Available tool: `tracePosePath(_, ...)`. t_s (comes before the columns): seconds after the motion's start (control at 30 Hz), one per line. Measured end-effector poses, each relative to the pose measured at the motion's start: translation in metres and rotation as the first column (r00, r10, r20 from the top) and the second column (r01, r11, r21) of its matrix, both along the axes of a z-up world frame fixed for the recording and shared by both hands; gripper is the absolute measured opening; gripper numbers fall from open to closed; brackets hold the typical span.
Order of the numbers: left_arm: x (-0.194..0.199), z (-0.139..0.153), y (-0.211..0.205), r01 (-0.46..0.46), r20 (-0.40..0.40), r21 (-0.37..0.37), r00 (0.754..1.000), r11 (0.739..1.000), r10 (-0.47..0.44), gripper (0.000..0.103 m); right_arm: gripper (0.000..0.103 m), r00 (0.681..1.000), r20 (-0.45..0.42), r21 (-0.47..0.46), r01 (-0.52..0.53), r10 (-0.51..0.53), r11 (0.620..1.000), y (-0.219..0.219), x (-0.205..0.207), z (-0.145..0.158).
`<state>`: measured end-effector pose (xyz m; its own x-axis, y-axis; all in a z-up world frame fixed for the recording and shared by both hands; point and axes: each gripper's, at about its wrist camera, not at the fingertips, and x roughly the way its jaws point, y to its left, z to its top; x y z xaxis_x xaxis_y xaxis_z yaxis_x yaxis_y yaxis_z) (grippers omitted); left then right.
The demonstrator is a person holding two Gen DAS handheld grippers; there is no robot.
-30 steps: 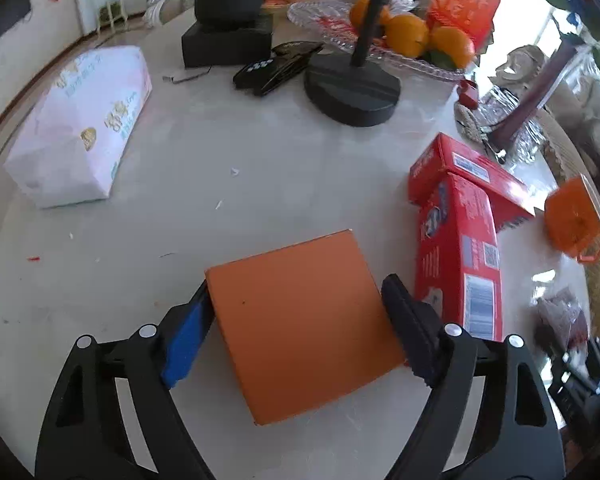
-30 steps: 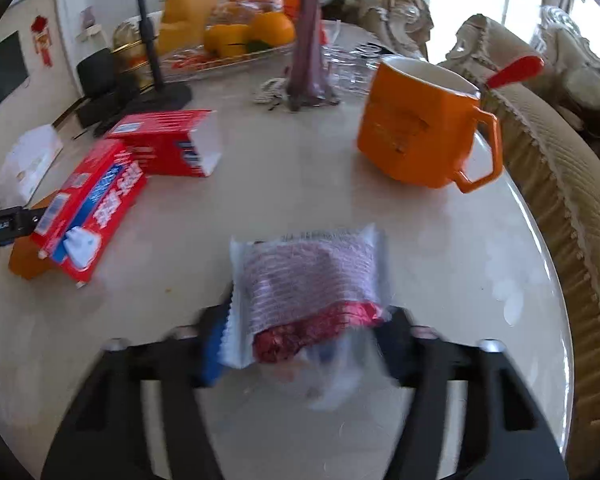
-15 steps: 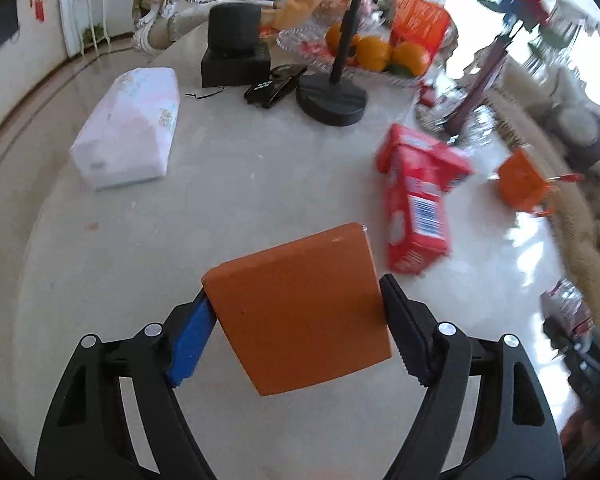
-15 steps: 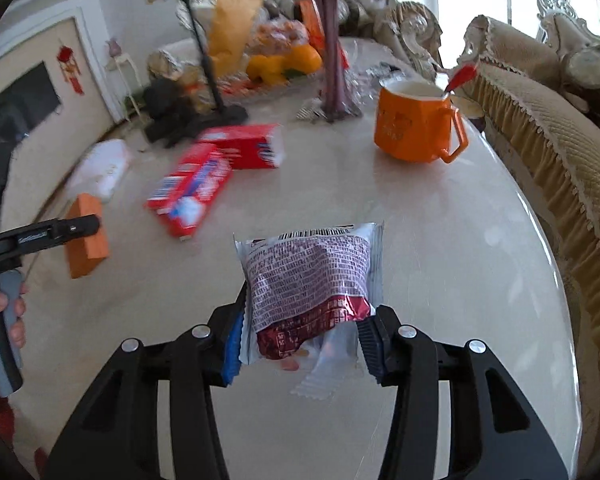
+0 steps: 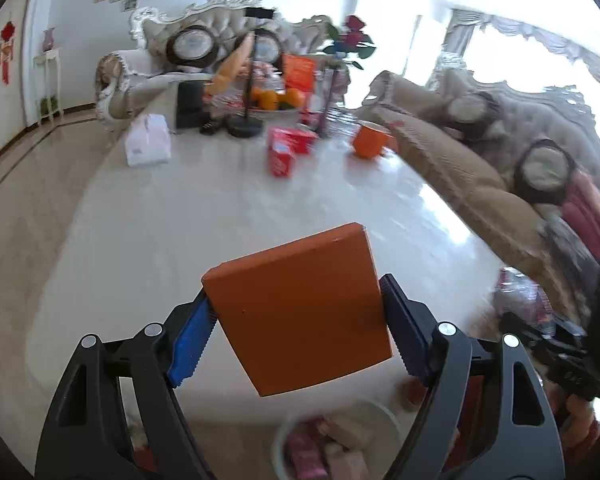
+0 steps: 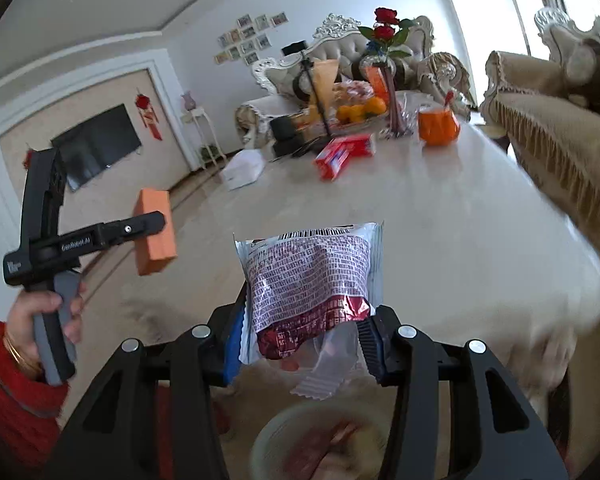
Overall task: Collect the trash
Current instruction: 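Carry orange box and snack packet over the wastebasket and open both tools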
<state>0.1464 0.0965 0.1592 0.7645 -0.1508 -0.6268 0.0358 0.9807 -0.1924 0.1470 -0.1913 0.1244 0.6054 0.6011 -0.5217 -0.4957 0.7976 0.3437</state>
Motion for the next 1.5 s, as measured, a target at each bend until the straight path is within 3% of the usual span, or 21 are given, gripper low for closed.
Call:
tracePosePath(0.1, -0.058, -0.026, -0.031, 0.078, -0.003, -0.003, 0.997, 0.997, -0.078, 0.077, 0.046, 0.998, -0.062, 0.007, 0.005, -0.004, 1.000, -0.007, -0.039, -0.030)
tracePosePath(0.2, -0.096, -0.074, -0.062, 0.114, -0.052, 0.039, 0.992, 0.993, -0.112, 0.077, 0.046, 0.986, -0.165, -0.031, 0.014, -0.019, 0.999, -0.006, -0.051, -0.071)
tracePosePath(0.4, -0.095, -0.193, -0.084, 0.101, -0.254, 0.001, 0.962, 0.995, -0.098, 0.077, 0.046, 0.937, -0.347, -0.159, -0.014, -0.043, 0.987, 0.010, -0.035, -0.155)
tracePosePath(0.57, -0.085, -0.271, -0.098, 0.139, -0.406, 0.021, 0.906, 0.990, -0.119, 0.077, 0.046, 0.897, -0.438, -0.225, -0.045, -0.059, 0.973, 0.018, -0.036, -0.199)
tracePosePath(0.83, -0.075, -0.285, -0.100, 0.132, -0.457, 0.018, 0.883, 0.991, -0.109, 0.079, 0.047, 0.881, -0.467, -0.293, -0.065, -0.083, 0.954, 0.023, -0.039, -0.227)
tracePosePath(0.93, -0.070, -0.297, -0.103, 0.127, -0.499, 0.091, 0.864, 0.988, -0.065, 0.081, 0.064, 0.869, -0.483, -0.320, -0.057, -0.112, 0.946, 0.022, -0.036, -0.236)
tracePosePath(0.97, -0.069, -0.299, -0.104, 0.127, -0.504, 0.127, 0.863, 0.984, -0.046, 0.090, 0.073, 0.863, -0.487, -0.336, -0.047, -0.131, 0.941, 0.021, -0.037, -0.240)
tracePosePath(1.03, -0.070, -0.300, -0.105, 0.124, -0.501, 0.143, 0.865, 0.982, -0.036, 0.095, 0.074, 0.854, -0.497, -0.347, -0.036, -0.151, 0.937, 0.016, -0.036, -0.243)
tracePosePath(1.2, -0.074, -0.296, -0.099, 0.108, -0.480, 0.146, 0.877, 0.983, -0.025, 0.095, 0.075, 0.837, -0.518, -0.351, -0.020, -0.176, 0.936, 0.012, -0.037, -0.250)
tracePosePath(1.5, -0.077, -0.288, -0.099, 0.117, -0.442, 0.149, 0.896, 0.982, -0.040, 0.095, 0.075, 0.849, -0.498, -0.335, -0.001, -0.176, 0.942, 0.009, -0.040, -0.242)
